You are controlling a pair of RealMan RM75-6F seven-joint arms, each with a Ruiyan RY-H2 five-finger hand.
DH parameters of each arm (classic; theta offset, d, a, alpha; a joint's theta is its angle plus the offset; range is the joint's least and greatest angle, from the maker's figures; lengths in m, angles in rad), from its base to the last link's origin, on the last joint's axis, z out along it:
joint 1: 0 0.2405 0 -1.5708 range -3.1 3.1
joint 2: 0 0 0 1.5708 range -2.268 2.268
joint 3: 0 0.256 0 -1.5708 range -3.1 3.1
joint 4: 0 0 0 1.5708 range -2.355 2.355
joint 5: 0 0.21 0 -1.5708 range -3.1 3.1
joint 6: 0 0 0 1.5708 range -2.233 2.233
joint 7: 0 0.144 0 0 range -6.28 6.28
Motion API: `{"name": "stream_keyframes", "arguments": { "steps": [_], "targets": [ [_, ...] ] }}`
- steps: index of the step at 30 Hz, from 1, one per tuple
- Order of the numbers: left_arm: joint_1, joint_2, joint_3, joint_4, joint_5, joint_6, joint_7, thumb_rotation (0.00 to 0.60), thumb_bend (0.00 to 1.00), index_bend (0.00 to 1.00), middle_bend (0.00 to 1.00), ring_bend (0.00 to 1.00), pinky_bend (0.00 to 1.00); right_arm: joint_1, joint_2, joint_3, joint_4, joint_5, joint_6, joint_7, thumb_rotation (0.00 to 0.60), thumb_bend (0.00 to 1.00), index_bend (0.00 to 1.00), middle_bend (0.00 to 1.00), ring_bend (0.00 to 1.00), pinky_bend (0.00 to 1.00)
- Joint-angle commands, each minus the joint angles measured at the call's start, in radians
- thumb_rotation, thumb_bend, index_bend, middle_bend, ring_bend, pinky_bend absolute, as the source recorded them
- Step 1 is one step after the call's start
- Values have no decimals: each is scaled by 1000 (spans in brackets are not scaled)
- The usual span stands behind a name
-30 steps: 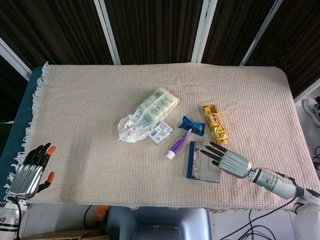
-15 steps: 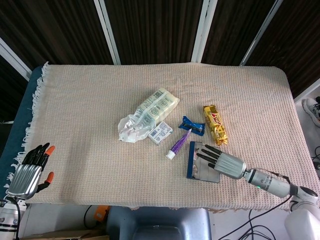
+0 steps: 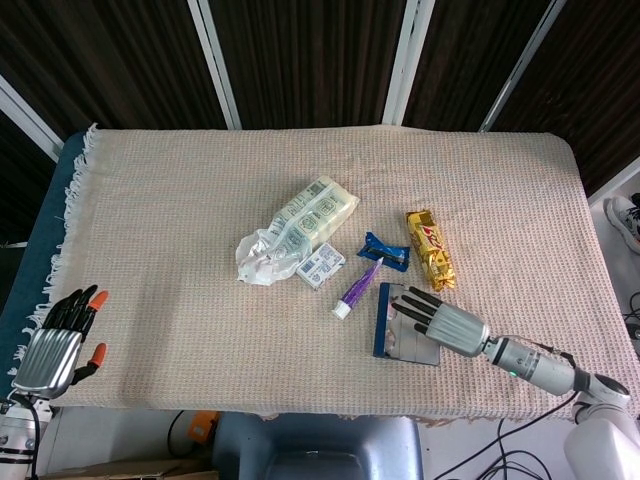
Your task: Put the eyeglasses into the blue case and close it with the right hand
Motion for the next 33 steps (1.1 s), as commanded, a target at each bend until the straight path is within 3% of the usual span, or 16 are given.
{"name": "stream_keyframes", "arguments": {
  "steps": [1, 13, 33],
  "targets": [
    [1, -2, -2, 0, -4, 2, 6, 600, 408, 0, 0, 0, 130, -1, -5, 1, 1, 3, -3, 1, 600, 363, 630, 123, 0, 54],
    [3, -4, -4, -1, -6, 5, 11, 600, 408, 0, 0, 0, 131, 0, -24, -3, 7, 12, -14, 8, 600, 496, 648, 128, 0, 56],
    [14, -10, -15, -3, -21, 25, 25, 600, 410, 0, 0, 0, 142, 43, -70, 41, -1, 54, 0, 13, 600, 500, 650, 135, 0, 67]
  ]
}}
